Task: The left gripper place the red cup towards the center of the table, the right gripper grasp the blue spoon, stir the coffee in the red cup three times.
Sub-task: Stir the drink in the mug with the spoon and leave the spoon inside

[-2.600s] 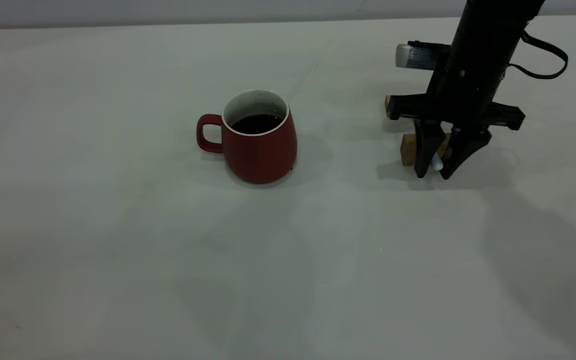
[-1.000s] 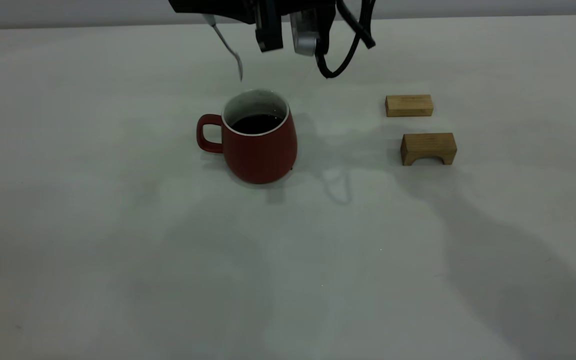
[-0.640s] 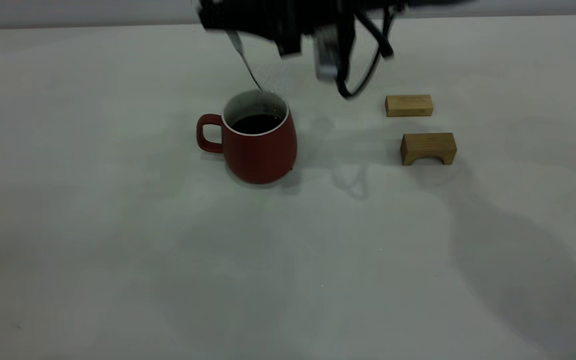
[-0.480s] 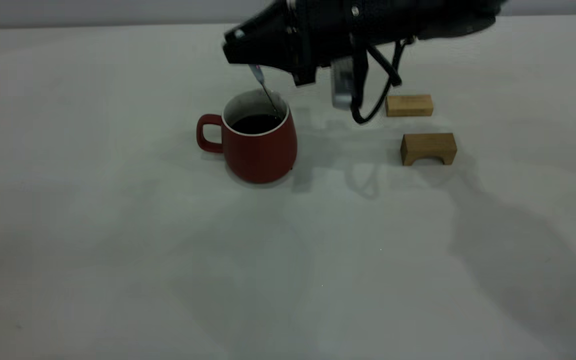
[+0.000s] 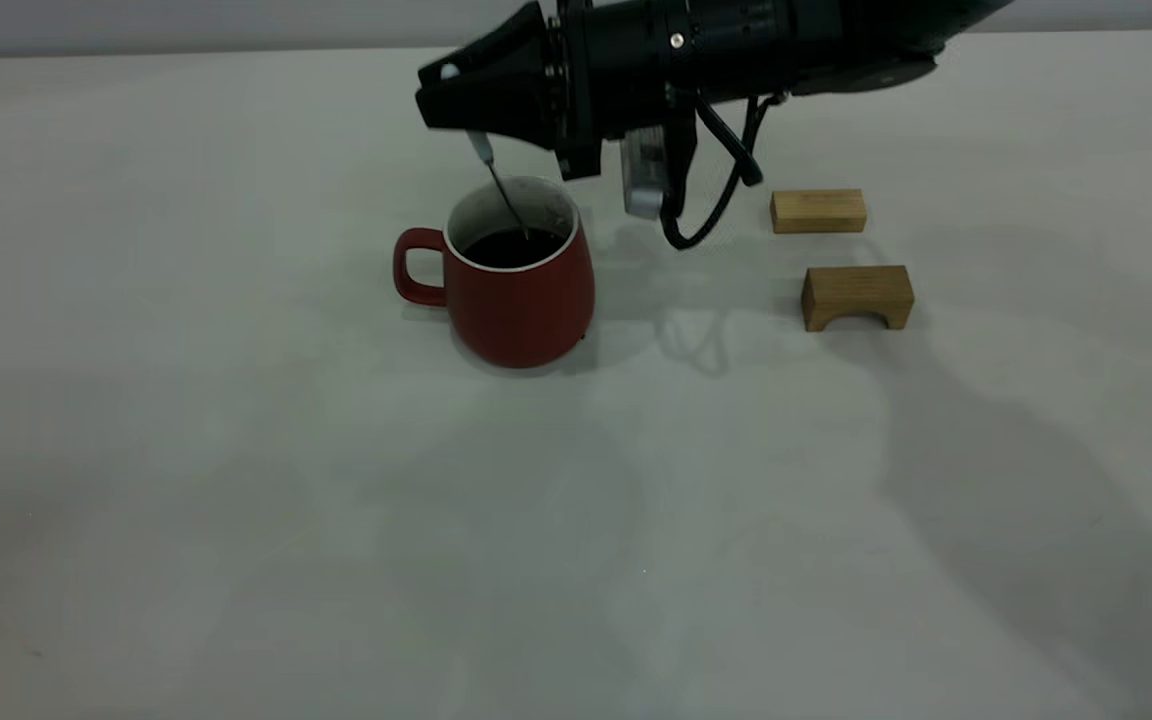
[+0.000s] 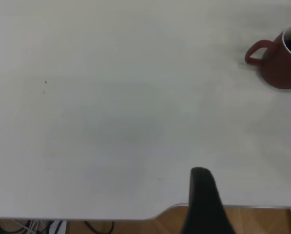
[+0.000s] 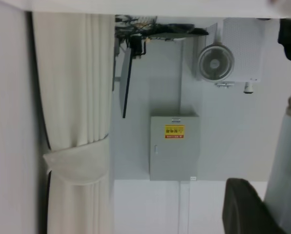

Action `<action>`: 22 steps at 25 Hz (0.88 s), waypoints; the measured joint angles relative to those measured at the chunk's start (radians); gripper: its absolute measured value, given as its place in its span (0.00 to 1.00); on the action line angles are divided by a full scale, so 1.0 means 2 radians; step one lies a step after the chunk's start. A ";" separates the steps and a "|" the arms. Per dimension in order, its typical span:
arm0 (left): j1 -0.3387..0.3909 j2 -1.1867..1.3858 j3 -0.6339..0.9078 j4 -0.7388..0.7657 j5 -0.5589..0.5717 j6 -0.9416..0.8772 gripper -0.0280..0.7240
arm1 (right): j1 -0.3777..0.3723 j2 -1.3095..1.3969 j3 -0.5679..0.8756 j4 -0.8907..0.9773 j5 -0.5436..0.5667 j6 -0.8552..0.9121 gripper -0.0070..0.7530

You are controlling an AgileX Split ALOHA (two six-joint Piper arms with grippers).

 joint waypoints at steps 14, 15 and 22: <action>0.000 0.000 0.000 0.000 0.000 0.000 0.77 | 0.015 -0.027 0.074 0.000 -0.002 0.023 0.19; 0.000 0.000 0.000 0.000 0.000 0.000 0.77 | 0.018 -0.022 0.057 0.000 -0.001 0.023 0.19; 0.000 0.000 0.000 0.000 0.000 0.000 0.77 | -0.007 -0.026 0.067 0.002 -0.019 0.018 0.19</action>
